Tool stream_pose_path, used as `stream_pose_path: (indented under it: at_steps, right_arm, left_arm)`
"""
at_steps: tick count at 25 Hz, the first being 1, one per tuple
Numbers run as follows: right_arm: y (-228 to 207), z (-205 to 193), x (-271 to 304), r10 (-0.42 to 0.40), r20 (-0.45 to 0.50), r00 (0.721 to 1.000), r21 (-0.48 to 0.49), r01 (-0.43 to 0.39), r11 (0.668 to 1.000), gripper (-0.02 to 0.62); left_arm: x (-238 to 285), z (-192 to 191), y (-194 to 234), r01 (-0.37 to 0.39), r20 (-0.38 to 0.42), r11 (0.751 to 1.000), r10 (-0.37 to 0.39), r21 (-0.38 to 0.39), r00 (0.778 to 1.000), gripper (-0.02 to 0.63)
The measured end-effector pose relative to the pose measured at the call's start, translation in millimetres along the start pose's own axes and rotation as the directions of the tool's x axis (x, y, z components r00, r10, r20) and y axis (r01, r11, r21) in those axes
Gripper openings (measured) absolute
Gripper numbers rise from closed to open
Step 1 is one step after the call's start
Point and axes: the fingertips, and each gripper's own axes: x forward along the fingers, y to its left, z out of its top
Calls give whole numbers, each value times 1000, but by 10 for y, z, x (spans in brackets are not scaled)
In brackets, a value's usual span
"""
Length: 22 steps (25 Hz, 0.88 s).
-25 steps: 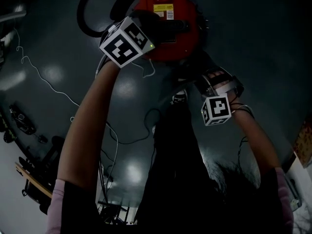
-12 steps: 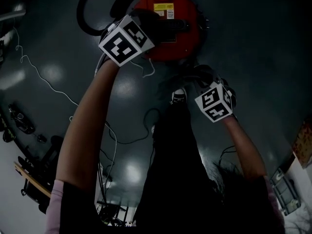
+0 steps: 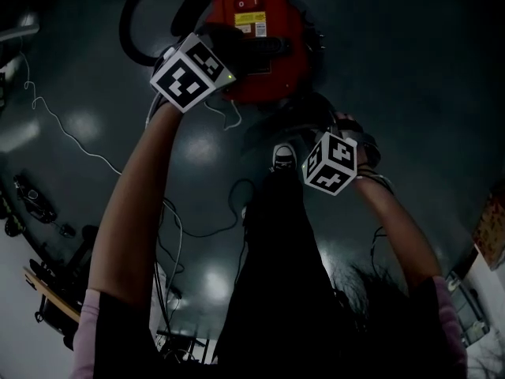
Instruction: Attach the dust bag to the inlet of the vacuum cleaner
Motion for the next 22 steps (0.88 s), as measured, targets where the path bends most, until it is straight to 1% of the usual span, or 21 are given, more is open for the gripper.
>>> stream_pose_path:
  at_steps: [1,4,8,10,12,13,15,16,17,18,20,22]
  right_arm:
    - [-1,-17,-21,-7,0,1000,-8,7,1000,158]
    - [-6,-1,-151,-17,30,999,-15,18,1000,158]
    - [9,298,-334,-2,116,993,-24,4,1000,158]
    - [98,477,-340,47,124,991,-96,-35,995,158]
    - [250,589,-263,105,82,991,-212,-85,973,160]
    - [315,620,-203,119,52,991,-265,-101,959,160]
    - [369,660,-67,105,3,994,-329,-98,939,158]
    - [364,676,-4,88,-10,996,-333,-87,939,158]
    - [346,696,43,78,-12,997,-312,-77,947,151]
    - [319,724,66,73,3,997,-261,-69,963,126]
    - [249,789,56,55,62,997,-111,-48,993,71]
    - [192,818,50,11,108,994,10,-12,1000,58]
  left_arm:
    - [1,1,1,0,-1,1000,0,-1,1000,201]
    - [5,13,0,2,-1,1000,-2,1,1000,201]
    - [0,-23,18,1,-3,1000,-1,0,1000,201]
    - [-2,-28,23,5,-3,1000,-5,0,1000,201]
    - [-11,-28,22,5,-4,1000,-5,-1,1000,201]
    - [-14,-29,21,4,-5,1000,-4,-2,1000,201]
    - [-13,-29,18,2,-5,1000,-2,-2,1000,201]
    - [-13,-31,16,1,-5,1000,-1,-2,1000,201]
    - [-13,-33,15,1,-4,1000,-1,-2,1000,201]
    - [-15,-35,14,1,-3,1000,-1,-2,1000,201]
    - [-19,-36,16,0,1,1000,0,-3,1000,201]
    - [-19,-42,22,-4,2,1000,4,-3,1000,201]
